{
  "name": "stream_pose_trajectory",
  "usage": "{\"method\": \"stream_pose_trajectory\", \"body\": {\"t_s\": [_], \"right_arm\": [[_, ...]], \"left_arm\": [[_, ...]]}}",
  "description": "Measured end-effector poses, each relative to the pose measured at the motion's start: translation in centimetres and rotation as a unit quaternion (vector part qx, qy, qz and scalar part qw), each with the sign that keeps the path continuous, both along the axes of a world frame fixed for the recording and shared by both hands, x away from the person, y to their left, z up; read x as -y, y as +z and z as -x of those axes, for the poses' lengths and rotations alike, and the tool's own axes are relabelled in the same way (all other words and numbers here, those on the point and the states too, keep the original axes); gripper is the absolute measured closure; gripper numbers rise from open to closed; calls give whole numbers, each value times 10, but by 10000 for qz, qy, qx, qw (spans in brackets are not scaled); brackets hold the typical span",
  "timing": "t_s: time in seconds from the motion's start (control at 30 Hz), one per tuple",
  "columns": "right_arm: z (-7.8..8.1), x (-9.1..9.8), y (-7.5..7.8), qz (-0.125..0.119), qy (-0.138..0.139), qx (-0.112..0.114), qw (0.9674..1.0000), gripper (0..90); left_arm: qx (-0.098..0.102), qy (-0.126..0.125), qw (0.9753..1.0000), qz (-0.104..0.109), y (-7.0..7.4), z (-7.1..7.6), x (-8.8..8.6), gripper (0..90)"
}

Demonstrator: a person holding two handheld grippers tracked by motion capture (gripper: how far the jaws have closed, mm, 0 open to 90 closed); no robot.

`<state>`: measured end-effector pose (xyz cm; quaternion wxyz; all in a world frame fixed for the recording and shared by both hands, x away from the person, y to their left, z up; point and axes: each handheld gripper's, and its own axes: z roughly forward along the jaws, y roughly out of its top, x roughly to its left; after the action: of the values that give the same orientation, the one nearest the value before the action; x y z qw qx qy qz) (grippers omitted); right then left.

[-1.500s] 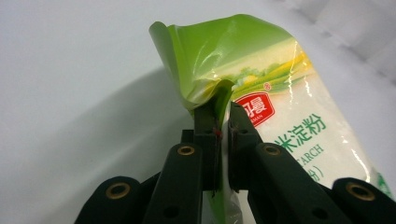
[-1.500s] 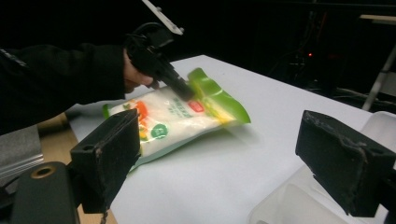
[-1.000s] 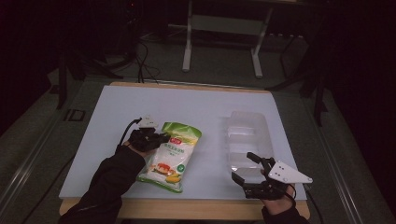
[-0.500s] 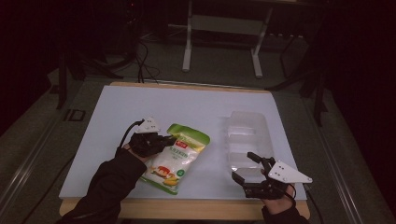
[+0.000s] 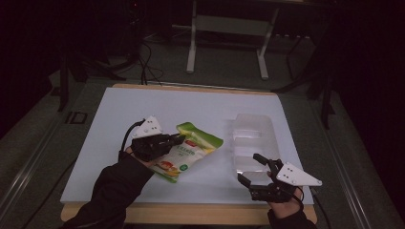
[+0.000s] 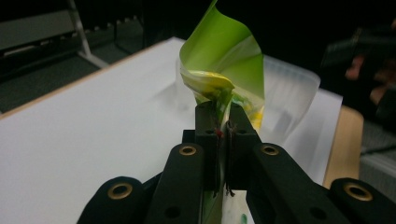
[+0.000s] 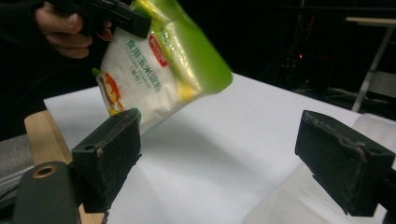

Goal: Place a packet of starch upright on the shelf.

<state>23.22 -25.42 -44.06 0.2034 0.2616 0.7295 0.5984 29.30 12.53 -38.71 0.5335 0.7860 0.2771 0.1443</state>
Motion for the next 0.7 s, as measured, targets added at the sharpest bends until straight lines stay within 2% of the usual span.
{"method": "stream_pose_trajectory", "body": {"t_s": [0.13, 0.23, 0.3, 0.33, 0.4, 0.5, 0.7], "right_arm": [[-5, -7, 9, 54, 73, 41, 10000, 156], [-10, -15, 17, 25, 172, 38, 9998, 157], [-15, -21, 21, -26, 228, 54, 9997, 156], [-18, -24, 23, -54, 229, 35, 9997, 157], [-24, -29, 24, -173, 265, -87, 9995, 156], [-33, -36, 24, -338, 304, -245, 9987, 157], [-47, -47, 24, -420, 367, -408, 9976, 229]], "left_arm": [[51, 8, 9996, 288, 7, -1, 3, 871], [131, -68, 9992, 372, 12, 0, 9, 871], [190, -33, 9991, 386, 13, 1, 11, 871], [164, -67, 9985, 517, 15, 0, 14, 871], [161, -102, 9976, 659, 17, 0, 16, 871], [205, -154, 9969, 741, 20, 2, 22, 871], [231, -206, 9956, 885, 23, 2, 30, 870]]}}
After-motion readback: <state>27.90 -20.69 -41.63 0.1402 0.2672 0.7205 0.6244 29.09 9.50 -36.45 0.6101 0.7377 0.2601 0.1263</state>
